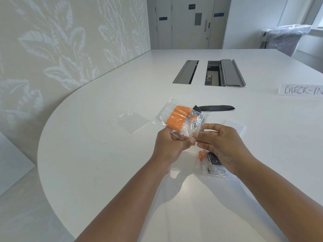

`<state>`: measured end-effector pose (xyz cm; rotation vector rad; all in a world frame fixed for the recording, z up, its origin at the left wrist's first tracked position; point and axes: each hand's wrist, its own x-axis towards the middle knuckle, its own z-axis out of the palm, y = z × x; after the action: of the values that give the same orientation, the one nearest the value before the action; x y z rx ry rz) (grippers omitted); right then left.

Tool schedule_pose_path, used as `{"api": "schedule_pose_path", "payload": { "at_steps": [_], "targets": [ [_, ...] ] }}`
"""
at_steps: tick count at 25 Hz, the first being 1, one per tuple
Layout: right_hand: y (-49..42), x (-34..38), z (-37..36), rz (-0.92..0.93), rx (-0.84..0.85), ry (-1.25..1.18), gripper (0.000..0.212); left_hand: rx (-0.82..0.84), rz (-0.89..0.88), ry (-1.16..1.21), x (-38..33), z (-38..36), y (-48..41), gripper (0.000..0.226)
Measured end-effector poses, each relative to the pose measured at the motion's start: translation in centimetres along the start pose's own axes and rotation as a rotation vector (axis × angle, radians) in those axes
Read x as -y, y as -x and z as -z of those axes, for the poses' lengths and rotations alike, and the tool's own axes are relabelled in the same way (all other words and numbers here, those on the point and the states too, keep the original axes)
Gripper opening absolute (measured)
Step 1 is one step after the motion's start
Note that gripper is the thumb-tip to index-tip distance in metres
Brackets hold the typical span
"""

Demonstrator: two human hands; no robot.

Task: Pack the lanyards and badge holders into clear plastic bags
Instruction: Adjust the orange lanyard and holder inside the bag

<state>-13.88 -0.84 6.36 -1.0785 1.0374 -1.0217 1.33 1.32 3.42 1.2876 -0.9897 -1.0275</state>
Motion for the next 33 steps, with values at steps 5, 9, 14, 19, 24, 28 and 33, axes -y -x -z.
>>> {"api": "schedule_pose_path", "payload": {
  "at_steps": [5, 9, 14, 19, 24, 28, 33],
  "targets": [
    [-0.4, 0.2, 0.3, -0.04, 0.025, -0.134, 0.042, 0.033, 0.007, 0.024, -0.1, -0.2, 0.1, 0.045],
    [-0.7, 0.2, 0.4, -0.023, 0.068, -0.155, 0.038, 0.111, 0.044, 0.078, -0.6, 0.2, 0.1, 0.05],
    [-1.2, 0.2, 0.9, 0.021, 0.061, -0.077, 0.012, 0.25, 0.102, 0.208, -0.8, 0.9, 0.0, 0.038],
    [-1.2, -0.1, 0.8, 0.056, 0.053, 0.095, 0.009, 0.029, 0.083, 0.22, -0.1, -0.3, -0.1, 0.024],
    [-1.7, -0.2, 1.5, 0.107, 0.01, 0.212, 0.014, 0.009, -0.046, 0.139, 0.1, -1.1, 0.2, 0.018],
    [-2.0, -0.1, 2.1, 0.135, -0.05, 0.259, 0.01, 0.015, -0.081, 0.154, 0.2, -1.7, 0.7, 0.02],
    [-2.5, 0.3, 3.5, 0.051, 0.063, 0.363, 0.021, 0.043, -0.011, 0.209, 0.4, -1.2, 0.5, 0.033]
  ]
}}
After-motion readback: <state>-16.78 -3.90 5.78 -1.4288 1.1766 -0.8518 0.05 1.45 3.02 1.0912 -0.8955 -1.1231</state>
